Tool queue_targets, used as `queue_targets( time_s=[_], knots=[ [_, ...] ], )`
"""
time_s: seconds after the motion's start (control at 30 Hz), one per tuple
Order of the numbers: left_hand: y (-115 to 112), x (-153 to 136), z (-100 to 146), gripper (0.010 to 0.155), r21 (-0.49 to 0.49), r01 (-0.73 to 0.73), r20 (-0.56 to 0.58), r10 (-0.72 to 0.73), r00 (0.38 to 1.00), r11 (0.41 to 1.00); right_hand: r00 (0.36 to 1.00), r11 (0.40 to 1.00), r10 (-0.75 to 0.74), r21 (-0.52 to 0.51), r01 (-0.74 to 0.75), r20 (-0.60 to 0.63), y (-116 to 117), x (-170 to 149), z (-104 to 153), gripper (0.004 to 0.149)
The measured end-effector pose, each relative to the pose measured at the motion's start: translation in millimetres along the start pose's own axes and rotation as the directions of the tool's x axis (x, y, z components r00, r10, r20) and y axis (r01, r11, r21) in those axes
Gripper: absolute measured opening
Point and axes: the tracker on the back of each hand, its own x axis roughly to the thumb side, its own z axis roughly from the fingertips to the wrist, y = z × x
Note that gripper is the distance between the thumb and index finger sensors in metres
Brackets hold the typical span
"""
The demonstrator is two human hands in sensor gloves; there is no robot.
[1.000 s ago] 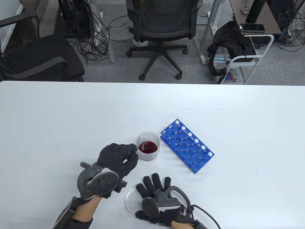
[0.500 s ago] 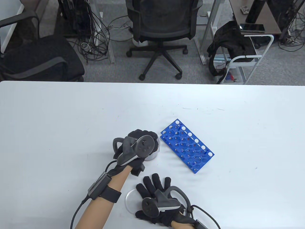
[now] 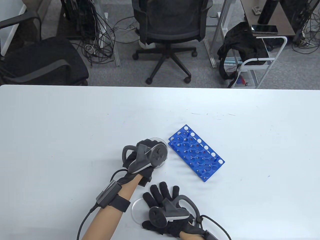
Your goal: Dip glass rod and spread liquid on culture dish
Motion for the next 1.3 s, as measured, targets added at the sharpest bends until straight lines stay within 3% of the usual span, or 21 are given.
queue_targets(
  time_s=[0.4,0.6,0.93,1.13,1.3],
  knots=[
    [-0.1,-2.0,1.2,0.036,0.012,-0.005,-0.009,0.005,1.0,1.0,1.0,1.0,-0.004,0.002,0.004,0.001,0.1,-0.2,-0.5,0.099],
    [32.0,-6.9,14.0,0.036,0.111,-0.066,0.002,0.066,0.998,0.992,1.0,1.0,-0.005,0.005,0.005,0.001,0.3,-0.4,-0.6,0.099],
    [98.4,-29.2,66.1,0.036,0.281,-0.124,0.041,0.117,0.992,0.952,1.0,1.0,-0.005,0.007,0.005,-0.001,0.2,-0.4,-0.6,0.099],
    [102.2,-44.5,108.9,0.036,0.305,-0.19,0.064,0.179,0.982,0.933,1.0,1.0,-0.005,0.007,0.005,-0.001,0.2,-0.4,-0.6,0.1],
    [86.6,-49.1,144.9,0.036,0.236,-0.255,0.097,0.238,0.966,0.938,1.0,1.0,-0.016,0.016,0.016,0.001,0.4,-0.9,-0.5,0.1]
  ],
)
